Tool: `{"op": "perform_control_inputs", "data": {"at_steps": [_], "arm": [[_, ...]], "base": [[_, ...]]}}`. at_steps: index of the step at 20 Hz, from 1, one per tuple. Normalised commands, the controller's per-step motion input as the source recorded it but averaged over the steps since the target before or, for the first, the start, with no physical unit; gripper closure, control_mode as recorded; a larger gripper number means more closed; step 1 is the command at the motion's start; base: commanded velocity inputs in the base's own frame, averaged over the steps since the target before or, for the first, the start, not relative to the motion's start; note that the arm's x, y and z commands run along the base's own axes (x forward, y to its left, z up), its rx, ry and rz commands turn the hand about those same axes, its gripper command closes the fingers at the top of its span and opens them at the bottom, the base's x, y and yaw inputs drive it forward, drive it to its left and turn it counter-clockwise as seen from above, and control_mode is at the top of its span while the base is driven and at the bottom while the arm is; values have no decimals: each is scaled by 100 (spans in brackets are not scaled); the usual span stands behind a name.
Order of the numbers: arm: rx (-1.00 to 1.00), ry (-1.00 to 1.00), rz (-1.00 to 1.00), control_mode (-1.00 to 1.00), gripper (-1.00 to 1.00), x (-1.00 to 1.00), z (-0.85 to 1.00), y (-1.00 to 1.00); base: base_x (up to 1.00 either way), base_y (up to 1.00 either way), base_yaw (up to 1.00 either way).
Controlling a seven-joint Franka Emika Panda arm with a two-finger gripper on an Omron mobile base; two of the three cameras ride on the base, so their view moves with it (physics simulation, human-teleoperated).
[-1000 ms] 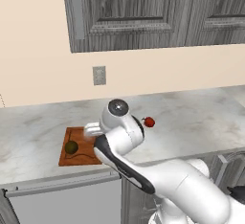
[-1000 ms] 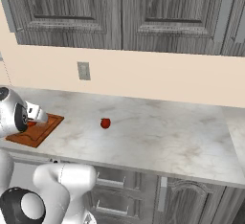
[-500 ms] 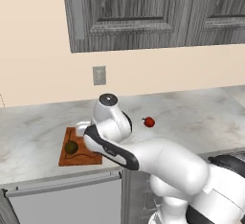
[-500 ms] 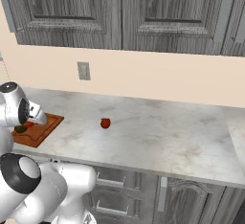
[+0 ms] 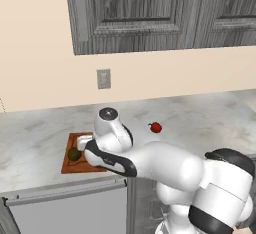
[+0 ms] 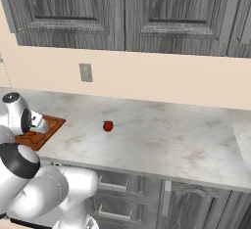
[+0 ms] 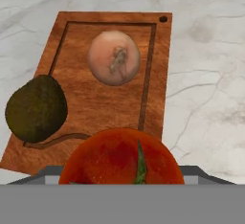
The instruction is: Place the avocado, onion, tomato, and bell pepper on the cutting board.
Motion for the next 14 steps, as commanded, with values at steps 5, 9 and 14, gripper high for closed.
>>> {"op": "perform_control_inputs", "data": {"at_steps": [5, 9, 14], "arm": [[0, 2, 0, -100, 100, 38, -36, 0], [0, 2, 0, -100, 100, 36, -34, 2], [0, 4, 0, -100, 100, 32, -37, 13]], "base": [[0, 0, 0], [0, 0, 0], [0, 0, 0]]}}
